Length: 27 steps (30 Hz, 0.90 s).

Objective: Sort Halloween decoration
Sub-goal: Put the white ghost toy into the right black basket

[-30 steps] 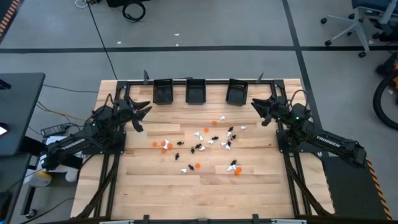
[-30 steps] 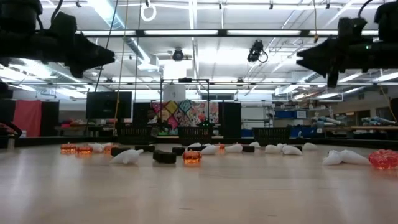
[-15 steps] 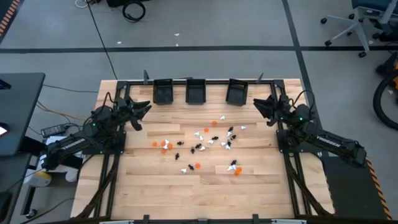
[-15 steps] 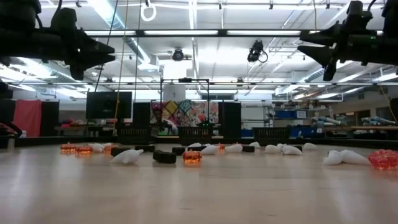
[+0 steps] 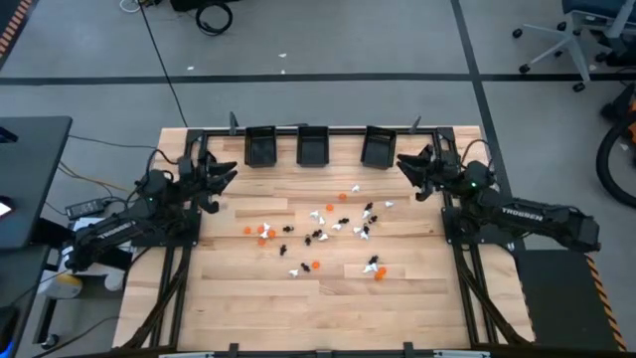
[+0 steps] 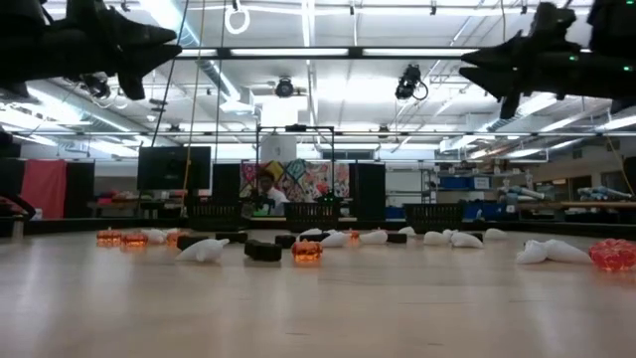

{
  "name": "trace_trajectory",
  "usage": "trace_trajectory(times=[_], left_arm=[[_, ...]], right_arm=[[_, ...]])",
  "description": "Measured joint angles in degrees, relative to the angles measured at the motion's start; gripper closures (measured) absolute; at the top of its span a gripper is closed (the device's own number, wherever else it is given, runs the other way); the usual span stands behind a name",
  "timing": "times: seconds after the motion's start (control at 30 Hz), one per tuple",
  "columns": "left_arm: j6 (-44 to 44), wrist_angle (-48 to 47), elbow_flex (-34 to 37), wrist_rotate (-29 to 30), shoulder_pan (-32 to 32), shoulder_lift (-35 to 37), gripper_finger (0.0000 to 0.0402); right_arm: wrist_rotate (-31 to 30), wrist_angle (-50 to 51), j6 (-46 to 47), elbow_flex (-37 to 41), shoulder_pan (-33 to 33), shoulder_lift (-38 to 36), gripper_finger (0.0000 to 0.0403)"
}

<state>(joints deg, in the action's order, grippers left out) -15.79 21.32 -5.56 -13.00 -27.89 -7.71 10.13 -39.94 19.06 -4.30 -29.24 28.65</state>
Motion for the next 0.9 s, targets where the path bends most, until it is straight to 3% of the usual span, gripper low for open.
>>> trace_trajectory(times=[0.13, 0.4, 0.53, 0.73, 0.9], left_arm=[[3.4, 0.0, 0.0, 0.4, 1.6, -3.7, 0.0285], [8.4, 1.1, -0.2, 8.1, 7.6, -10.9, 0.0277], [8.9, -2.8, -3.3, 12.2, 10.6, -13.1, 0.0246], [8.8, -14.2, -8.6, 12.3, 13.8, -16.7, 0.0191], [7.6, -15.5, -9.1, 13.4, 16.0, -19.9, 0.0159]], right_arm=[[0.3, 2.6, -4.6, -4.7, 2.3, 8.9, 0.0268], [-1.4, 17.3, -11.5, -18.8, 8.7, 24.5, 0.0268], [-4.8, 26.5, -14.4, -26.0, 12.0, 29.8, 0.0268], [-11.0, 41.0, -18.4, -33.5, 17.6, 36.0, 0.0268], [-18.0, 53.7, -20.6, -37.7, 21.7, 40.8, 0.0264]])
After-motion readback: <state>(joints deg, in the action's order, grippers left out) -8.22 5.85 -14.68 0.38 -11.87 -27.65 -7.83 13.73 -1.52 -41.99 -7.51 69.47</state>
